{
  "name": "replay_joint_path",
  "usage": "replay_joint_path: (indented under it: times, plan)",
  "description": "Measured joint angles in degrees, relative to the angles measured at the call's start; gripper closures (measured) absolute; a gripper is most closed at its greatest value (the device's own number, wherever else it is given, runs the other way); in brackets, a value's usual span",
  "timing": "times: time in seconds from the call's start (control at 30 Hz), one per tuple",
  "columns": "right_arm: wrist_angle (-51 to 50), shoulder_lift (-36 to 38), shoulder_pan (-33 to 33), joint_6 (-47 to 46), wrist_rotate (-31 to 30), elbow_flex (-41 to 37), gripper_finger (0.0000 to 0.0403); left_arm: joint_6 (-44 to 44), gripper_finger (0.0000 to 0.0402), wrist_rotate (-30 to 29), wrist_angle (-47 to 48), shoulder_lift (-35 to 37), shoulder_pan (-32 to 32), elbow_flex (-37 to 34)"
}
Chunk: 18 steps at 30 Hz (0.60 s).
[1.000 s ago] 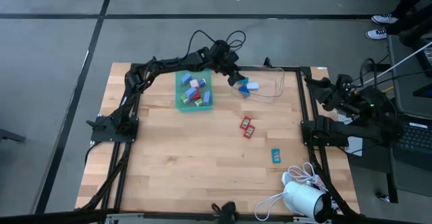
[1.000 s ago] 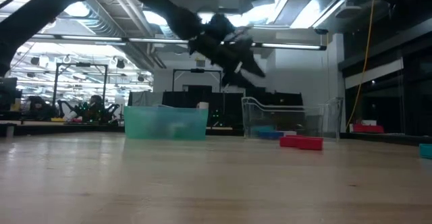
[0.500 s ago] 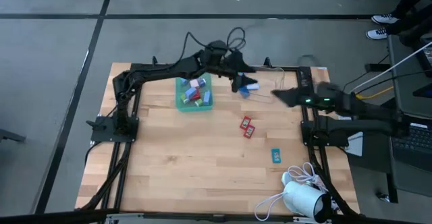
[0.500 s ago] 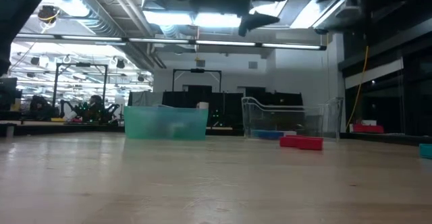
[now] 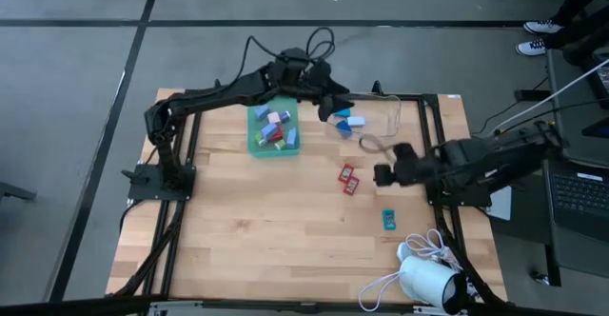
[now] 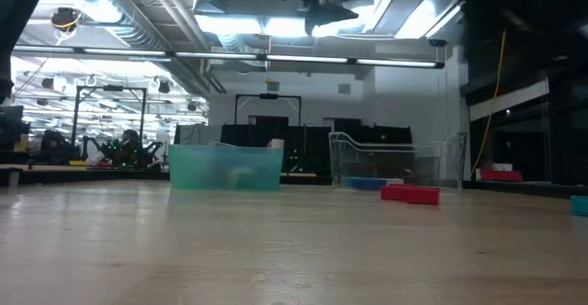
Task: Pick & Place Office items
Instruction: Put the light blue digital clock into the transparent bin
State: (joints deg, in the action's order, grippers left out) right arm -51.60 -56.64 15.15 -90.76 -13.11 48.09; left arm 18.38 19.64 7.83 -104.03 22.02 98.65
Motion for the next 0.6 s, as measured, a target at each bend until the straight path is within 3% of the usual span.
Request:
replay_joint_path:
  times: [0.13, 0.33, 0.47, 0.6]
  plan:
    - [-9.3, -6.0, 10.1, -13.4, 2.6, 0.1, 0.0131, 0.9, 0.011, -1.9, 0.5, 0.0, -2.5, 0.0]
    - [-6.6, -15.3, 22.9, -32.0, 4.5, 0.1, 0.013, -0.9, 0.011, -2.7, 3.1, 0.0, -5.4, 0.0]
    - [-1.2, -22.4, 25.1, -34.4, 10.9, 0.1, 0.0131, -2.9, 0.011, 0.2, 4.6, 0.0, -5.9, 0.0]
    - [4.0, -28.3, 25.1, -34.4, 11.3, 0.1, 0.0131, -4.3, 0.011, 4.7, 6.5, 0.0, -5.8, 0.0]
